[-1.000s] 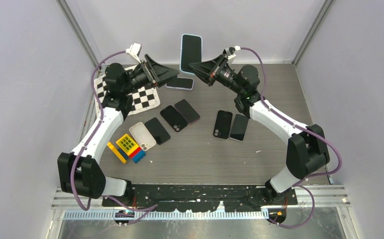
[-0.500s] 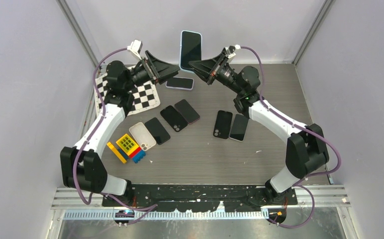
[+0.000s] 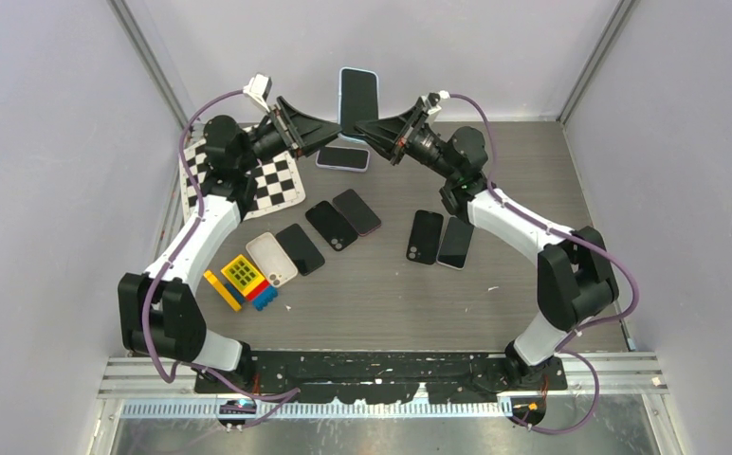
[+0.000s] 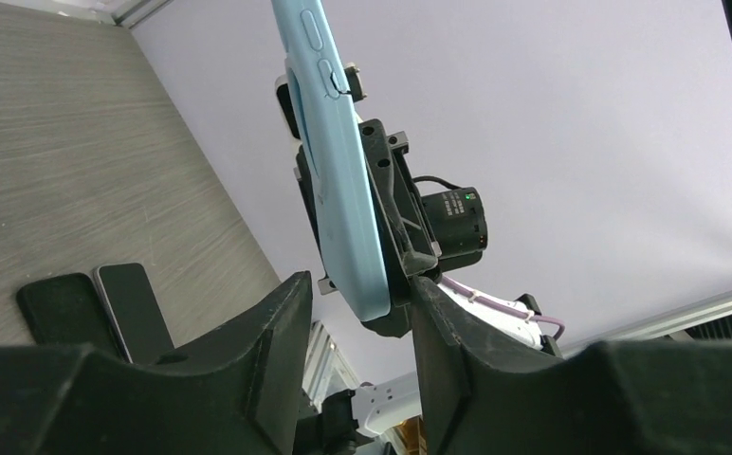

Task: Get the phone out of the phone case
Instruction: Remove the phone case from the phone.

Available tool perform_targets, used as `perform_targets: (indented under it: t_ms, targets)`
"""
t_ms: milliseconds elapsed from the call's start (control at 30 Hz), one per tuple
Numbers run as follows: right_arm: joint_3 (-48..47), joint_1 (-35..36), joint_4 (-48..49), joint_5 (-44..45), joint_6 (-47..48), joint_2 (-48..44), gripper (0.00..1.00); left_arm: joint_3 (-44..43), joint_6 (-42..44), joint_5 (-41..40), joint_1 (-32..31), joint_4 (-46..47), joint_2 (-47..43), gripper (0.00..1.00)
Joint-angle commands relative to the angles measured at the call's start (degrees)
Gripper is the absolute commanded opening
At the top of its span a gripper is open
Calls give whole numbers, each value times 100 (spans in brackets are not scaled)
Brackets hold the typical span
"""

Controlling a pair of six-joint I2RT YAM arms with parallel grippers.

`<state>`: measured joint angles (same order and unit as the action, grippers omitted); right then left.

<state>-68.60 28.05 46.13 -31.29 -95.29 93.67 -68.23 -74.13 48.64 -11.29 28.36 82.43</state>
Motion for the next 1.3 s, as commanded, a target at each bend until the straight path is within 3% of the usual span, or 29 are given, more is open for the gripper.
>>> perform_targets:
  t_ms: [0, 200, 567, 767, 967, 1067, 1133, 1267]
  targets:
    - [-461, 42, 1384, -85, -559, -72, 1, -116, 12, 57, -5, 389, 33, 43]
    - [-540, 42, 2112, 20, -1298, 113, 1, -99, 22, 62, -10, 461, 11, 53]
    - [-787, 37, 2859, 220, -2182, 307, 1, -102, -1, 33, -3, 584, 66, 56]
    - [-756, 54, 2139, -94, -1685, 204, 1, -221, -24, 22, -1, 447, 163, 60]
    - [-761, 164, 579, -565, -310, -24, 1, -375, 230, -110, -1, -281, 255, 61]
    - [-733, 222, -174, -608, 189, -162, 1, -444, 567, -208, -2, -941, 287, 56]
    - [-711, 226, -500, -603, 501, -248, 1, -454, 664, -210, 3, -1119, 328, 47]
    - [-710, 222, -1017, -642, 1051, -352, 1, -446, 764, -278, 2, -1294, 464, 2]
